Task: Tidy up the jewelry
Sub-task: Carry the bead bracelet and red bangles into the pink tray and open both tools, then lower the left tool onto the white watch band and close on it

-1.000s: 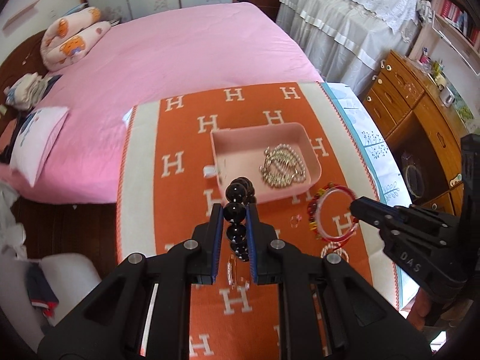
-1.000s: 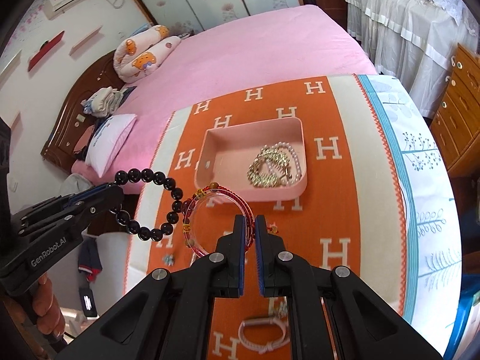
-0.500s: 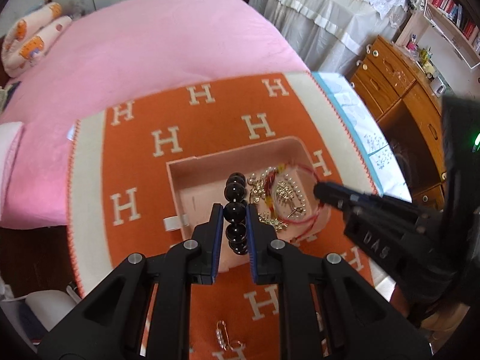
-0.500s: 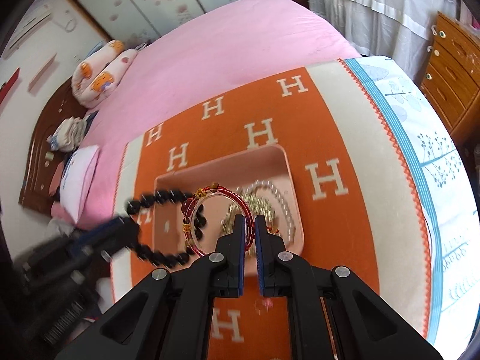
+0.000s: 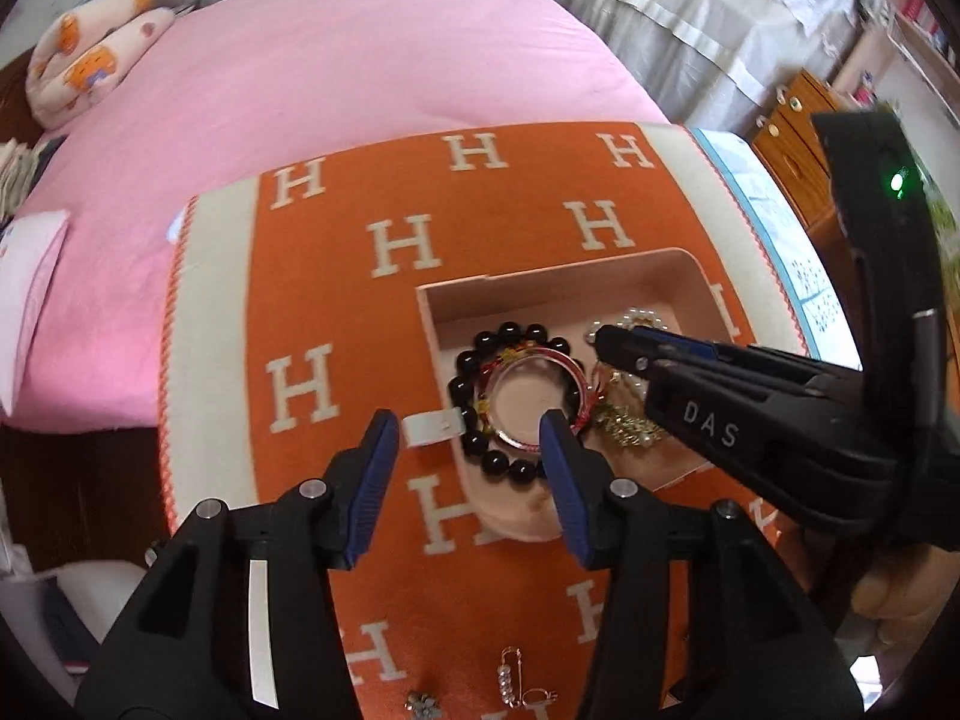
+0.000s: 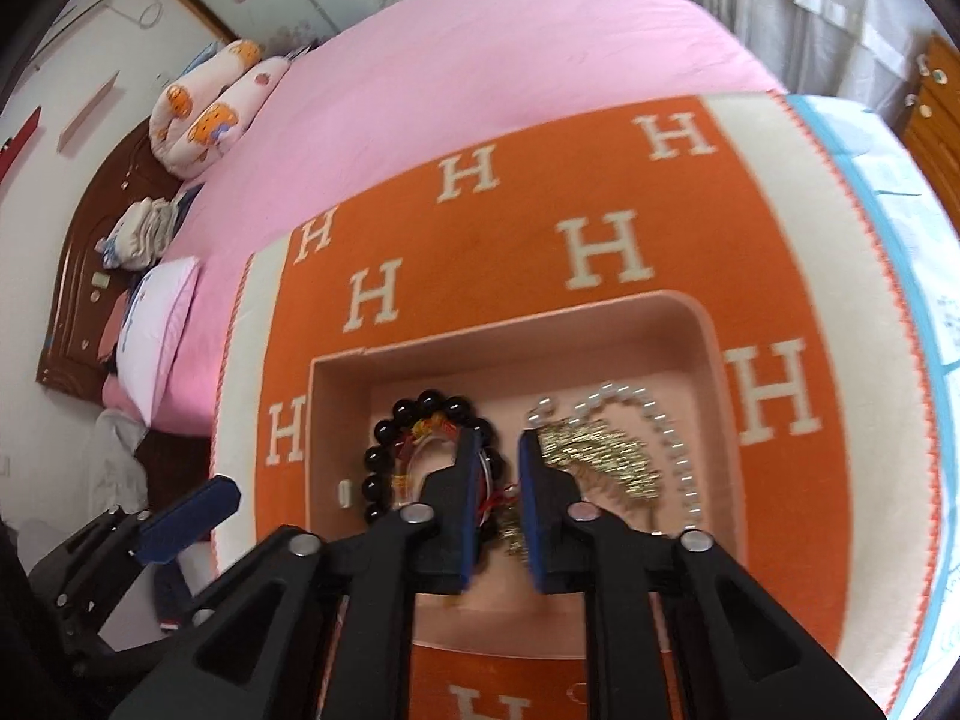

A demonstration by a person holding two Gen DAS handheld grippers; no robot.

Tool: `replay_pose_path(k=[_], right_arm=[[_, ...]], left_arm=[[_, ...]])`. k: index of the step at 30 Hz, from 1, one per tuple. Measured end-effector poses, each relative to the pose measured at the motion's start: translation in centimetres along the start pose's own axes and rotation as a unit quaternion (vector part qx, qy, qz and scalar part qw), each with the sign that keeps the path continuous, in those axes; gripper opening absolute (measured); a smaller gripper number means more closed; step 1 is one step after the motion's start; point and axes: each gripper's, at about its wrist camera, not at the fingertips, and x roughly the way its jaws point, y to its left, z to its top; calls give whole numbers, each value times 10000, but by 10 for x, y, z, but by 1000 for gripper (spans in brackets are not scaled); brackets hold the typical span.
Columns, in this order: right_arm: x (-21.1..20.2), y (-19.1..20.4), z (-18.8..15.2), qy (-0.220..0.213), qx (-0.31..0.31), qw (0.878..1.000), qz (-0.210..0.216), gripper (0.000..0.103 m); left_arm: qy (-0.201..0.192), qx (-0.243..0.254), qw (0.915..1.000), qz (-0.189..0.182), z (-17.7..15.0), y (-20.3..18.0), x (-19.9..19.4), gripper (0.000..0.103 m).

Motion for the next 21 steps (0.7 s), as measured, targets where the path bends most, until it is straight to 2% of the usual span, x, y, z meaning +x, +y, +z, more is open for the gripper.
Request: replay_pose_path(k=[2, 5, 10, 16, 21], right_arm=[[2, 6, -1, -25, -90, 10000, 1, 37], [-4, 10, -2, -116, -198, 9997, -13, 47], [-26, 14, -8, -152, -396, 9991, -36, 52], [-69, 23, -30, -298, -841, 9959, -125, 53], [-105, 32, -57, -466, -1180, 9916, -241, 62]], left_arm=[[16, -152, 9999, 5, -4, 8, -6, 46], [25, -340, 9994, 74, -9, 16, -13, 46], [-6, -573, 9983, 133, -22, 19, -29, 46], [-294, -577, 9978, 130, -41, 11, -62, 46], [-399, -580, 9974, 133, -60, 1, -87, 46]])
